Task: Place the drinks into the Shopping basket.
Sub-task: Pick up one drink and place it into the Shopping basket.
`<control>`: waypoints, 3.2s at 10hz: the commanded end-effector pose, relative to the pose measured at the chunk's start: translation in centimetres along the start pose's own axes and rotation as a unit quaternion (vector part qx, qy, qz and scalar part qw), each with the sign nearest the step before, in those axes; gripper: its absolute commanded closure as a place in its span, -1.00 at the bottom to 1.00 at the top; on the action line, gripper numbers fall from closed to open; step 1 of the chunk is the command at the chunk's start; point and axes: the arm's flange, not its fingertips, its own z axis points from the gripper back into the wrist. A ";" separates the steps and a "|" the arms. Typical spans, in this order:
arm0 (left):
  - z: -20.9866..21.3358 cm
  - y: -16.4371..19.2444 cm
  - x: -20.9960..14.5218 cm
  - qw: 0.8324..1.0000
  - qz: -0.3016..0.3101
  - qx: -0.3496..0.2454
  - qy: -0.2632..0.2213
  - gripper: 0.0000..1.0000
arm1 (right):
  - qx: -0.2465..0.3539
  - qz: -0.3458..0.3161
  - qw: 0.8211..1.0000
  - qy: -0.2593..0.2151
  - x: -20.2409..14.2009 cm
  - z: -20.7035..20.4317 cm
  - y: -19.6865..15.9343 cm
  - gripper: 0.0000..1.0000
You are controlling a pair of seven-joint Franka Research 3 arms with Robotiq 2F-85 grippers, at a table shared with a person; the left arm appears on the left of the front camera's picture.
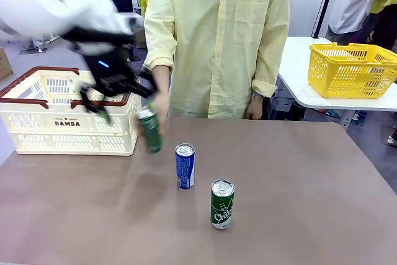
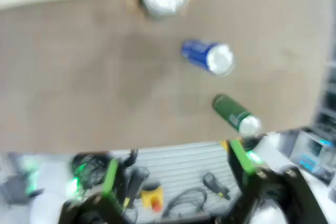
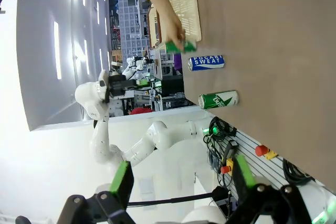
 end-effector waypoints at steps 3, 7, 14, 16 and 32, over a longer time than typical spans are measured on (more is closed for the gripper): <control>12.2 22.2 0.9 0.989 0.124 -0.060 0.051 -1.00 | -0.005 -0.008 1.000 0.006 -0.2 0.1 0.5 -1.00; 10.1 32.7 -4.4 0.968 0.211 -0.129 0.049 -1.00 | -0.005 -0.008 1.000 0.006 -0.2 0.1 0.5 -1.00; 8.5 13.9 -0.5 0.993 0.116 -0.003 0.000 -1.00 | -0.005 -0.008 1.000 0.006 -0.2 0.1 0.5 -1.00; 3.9 4.4 -0.6 0.994 0.086 0.064 -0.013 -1.00 | -0.005 -0.008 1.000 0.006 -0.2 0.1 0.5 -1.00; -22.8 -14.1 -1.7 0.984 -0.125 0.119 -0.042 -1.00 | -0.005 -0.008 1.000 0.006 -0.2 0.1 0.5 -1.00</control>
